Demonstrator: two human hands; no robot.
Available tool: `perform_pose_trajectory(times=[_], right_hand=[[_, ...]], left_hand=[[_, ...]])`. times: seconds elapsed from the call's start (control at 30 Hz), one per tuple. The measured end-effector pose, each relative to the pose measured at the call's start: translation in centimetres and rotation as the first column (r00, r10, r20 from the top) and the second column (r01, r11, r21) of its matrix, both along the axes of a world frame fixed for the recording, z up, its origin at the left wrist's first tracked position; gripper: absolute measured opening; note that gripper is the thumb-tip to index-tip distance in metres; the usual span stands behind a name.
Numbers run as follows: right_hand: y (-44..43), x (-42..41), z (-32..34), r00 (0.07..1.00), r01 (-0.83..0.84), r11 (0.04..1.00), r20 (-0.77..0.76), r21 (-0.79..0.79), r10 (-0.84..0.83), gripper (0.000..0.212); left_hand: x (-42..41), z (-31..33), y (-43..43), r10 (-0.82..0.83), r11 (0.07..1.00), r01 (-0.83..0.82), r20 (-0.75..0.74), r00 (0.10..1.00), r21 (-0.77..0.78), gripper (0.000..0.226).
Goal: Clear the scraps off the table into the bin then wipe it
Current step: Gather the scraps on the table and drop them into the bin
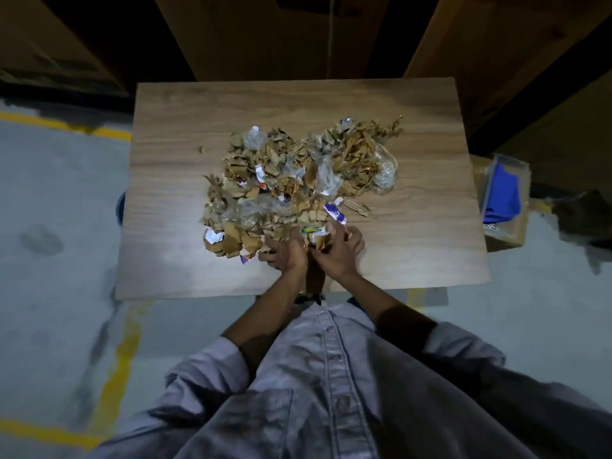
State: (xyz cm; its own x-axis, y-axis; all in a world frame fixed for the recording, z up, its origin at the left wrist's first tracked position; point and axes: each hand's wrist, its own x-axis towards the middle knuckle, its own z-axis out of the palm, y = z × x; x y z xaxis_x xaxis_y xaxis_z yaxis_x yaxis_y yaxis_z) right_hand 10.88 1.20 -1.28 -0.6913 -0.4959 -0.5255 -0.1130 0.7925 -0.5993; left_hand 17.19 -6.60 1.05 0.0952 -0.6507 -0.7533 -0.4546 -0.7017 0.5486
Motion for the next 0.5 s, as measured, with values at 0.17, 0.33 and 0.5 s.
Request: perform_pose_trajectory(times=[0.17,0.33,0.5], right_hand=[[-3.1,-2.2,1.8,0.981,-0.111,0.981,0.143,-0.157,0.134,0.082],[-1.4,-4.0,0.7,0.887,-0.444,0.879,-0.224,-0.173,0.404,0.093],[-0.4,-4.3,-0.2,0.781,-0.558,0.829,-0.310,0.045,0.542,0.128]], left_hand=[[-0.5,0.0,-1.3,0.047,0.997,-0.058,-0.170,0.984,-0.060,0.083],[2.2,1.2,-2.1,0.086,0.984,-0.061,0.152,0.985,-0.165,0.078],[6.7,-1.4,-6.1,0.166,0.902,-0.024,0.294,0.941,-0.432,0.078]])
